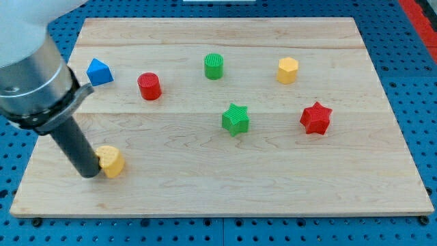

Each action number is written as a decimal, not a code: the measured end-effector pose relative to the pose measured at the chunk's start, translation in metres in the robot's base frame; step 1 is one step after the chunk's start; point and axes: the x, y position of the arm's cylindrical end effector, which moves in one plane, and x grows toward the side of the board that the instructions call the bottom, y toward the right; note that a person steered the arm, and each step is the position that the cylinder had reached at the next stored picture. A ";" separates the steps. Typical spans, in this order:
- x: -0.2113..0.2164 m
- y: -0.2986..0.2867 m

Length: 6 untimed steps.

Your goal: Nudge the yellow heart down a bit

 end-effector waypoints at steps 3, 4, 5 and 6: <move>-0.008 0.085; -0.010 0.040; -0.036 0.037; -0.066 0.094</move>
